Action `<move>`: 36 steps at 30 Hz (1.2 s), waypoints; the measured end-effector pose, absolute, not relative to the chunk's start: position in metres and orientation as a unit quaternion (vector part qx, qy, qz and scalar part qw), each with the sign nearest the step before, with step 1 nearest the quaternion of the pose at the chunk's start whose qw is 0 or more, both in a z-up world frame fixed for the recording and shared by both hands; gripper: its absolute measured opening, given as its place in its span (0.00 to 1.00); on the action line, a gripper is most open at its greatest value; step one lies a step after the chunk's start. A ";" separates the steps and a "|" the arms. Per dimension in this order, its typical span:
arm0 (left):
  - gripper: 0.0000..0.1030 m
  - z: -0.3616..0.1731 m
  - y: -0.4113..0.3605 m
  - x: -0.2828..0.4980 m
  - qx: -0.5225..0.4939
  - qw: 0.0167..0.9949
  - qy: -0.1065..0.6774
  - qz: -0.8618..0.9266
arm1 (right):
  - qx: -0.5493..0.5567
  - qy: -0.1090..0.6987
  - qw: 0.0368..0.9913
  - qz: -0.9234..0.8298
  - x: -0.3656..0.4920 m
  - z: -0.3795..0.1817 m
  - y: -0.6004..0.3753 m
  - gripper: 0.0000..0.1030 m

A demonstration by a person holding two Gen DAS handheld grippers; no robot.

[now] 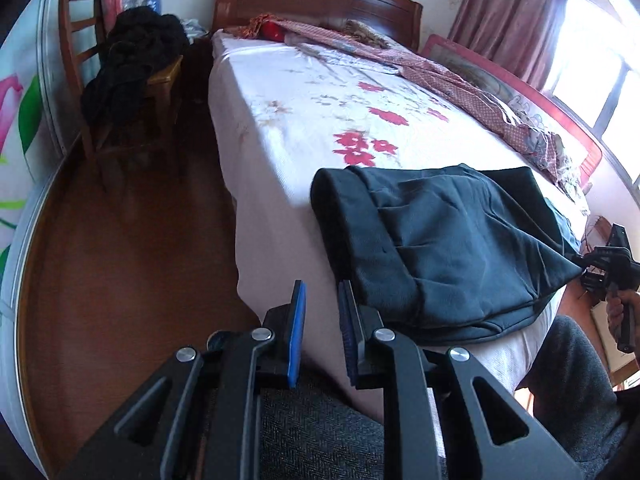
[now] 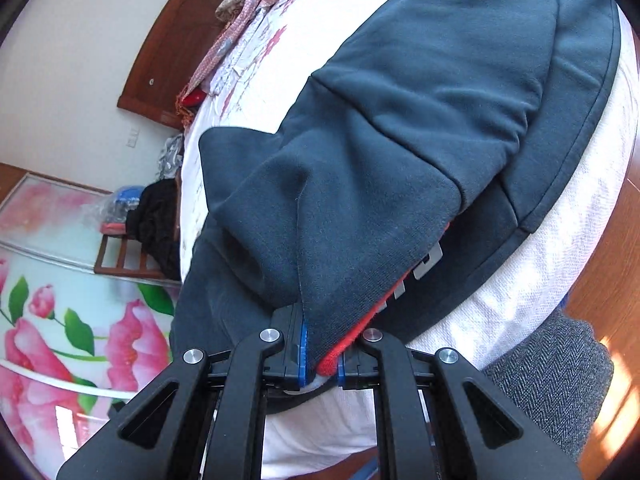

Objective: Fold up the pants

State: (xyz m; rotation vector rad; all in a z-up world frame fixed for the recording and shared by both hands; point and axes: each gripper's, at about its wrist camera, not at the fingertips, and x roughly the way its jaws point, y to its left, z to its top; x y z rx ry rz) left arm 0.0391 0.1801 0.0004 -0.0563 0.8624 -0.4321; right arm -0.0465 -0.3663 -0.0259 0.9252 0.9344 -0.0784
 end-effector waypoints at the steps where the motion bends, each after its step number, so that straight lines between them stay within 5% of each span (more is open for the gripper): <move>1: 0.15 0.007 0.170 0.035 -0.012 0.889 0.404 -0.217 | 0.427 0.442 0.788 -0.042 -0.049 -0.029 -0.369 0.09; 3: 0.17 0.019 0.149 0.027 0.007 0.887 0.390 -0.249 | 0.441 0.440 0.781 -0.054 -0.059 -0.034 -0.381 0.09; 6: 0.48 0.032 0.109 0.023 0.035 0.879 0.370 -0.299 | 0.438 0.450 0.776 -0.053 -0.057 -0.042 -0.384 0.09; 14: 0.53 -0.004 -0.016 0.029 0.094 0.806 0.405 -0.421 | 0.398 0.468 0.787 -0.051 -0.044 -0.042 -0.378 0.11; 18: 0.53 -0.025 -0.024 0.012 0.135 0.790 0.423 -0.423 | 0.444 0.423 0.789 -0.035 -0.055 -0.029 -0.399 0.52; 29: 0.52 -0.033 -0.007 0.023 0.056 0.797 0.458 -0.389 | 0.478 0.270 0.796 -0.255 -0.075 0.004 -0.586 0.52; 36: 0.54 -0.032 -0.014 0.026 0.056 0.800 0.468 -0.371 | 0.462 0.276 0.778 -0.326 -0.029 -0.002 -0.651 0.35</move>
